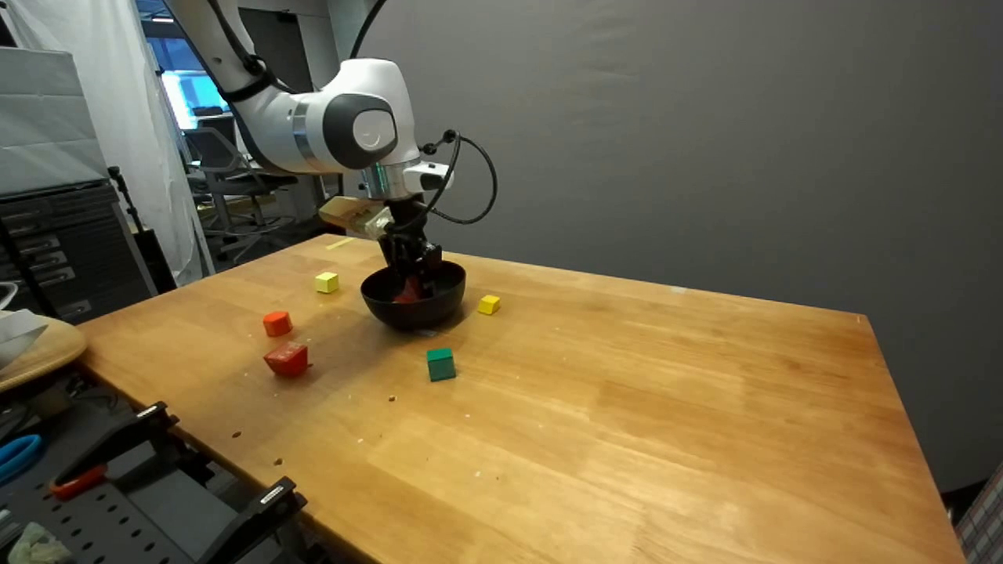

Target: Remove the cubes from the bowl

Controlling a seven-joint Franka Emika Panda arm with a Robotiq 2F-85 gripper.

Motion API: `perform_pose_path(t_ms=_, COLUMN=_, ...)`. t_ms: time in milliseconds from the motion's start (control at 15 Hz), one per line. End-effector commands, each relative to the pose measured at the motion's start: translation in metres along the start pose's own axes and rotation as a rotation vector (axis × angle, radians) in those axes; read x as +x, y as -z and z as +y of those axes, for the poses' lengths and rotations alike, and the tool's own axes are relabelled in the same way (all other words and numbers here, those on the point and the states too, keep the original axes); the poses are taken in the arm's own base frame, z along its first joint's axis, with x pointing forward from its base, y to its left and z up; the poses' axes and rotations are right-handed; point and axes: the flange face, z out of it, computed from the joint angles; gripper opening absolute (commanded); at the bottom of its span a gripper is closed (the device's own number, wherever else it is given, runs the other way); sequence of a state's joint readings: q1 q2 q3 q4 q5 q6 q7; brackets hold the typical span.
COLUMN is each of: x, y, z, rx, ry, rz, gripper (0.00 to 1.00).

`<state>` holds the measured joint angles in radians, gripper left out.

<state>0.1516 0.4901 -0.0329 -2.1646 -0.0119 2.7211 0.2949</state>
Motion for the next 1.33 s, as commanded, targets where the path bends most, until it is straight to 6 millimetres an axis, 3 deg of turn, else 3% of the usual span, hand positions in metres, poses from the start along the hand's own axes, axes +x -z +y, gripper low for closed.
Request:
perform_pose_path(t_ms=0, x=-0.004, y=0.044, z=0.01, rx=-0.038, ry=0.048, rz=0.027, gripper=0.27)
perform_pose_path(t_ms=267, x=-0.011, y=0.109, z=0.051, rx=-0.024, ry=-0.026, rz=0.109, gripper=0.27)
perform_pose_path(t_ms=400, x=-0.012, y=0.134, z=0.092, rx=-0.017, ry=-0.122, rz=0.146, gripper=0.27)
perform_pose_path(t_ms=467, x=-0.011, y=0.134, z=0.112, rx=-0.014, ry=-0.175, rz=0.154, gripper=0.27)
perform_pose_path(t_ms=533, x=-0.01, y=0.132, z=0.128, rx=-0.013, ry=-0.219, rz=0.158, gripper=0.27)
perform_pose_path(t_ms=733, x=-0.017, y=0.095, z=0.161, rx=0.021, ry=-0.369, rz=0.105, gripper=0.27)
perform_pose_path(t_ms=1067, x=-0.011, y=0.029, z=0.163, rx=0.111, ry=-0.566, rz=0.037, gripper=0.27)
perform_pose_path(t_ms=1267, x=0.001, y=0.009, z=0.161, rx=0.129, ry=-0.625, rz=0.064, gripper=0.27)
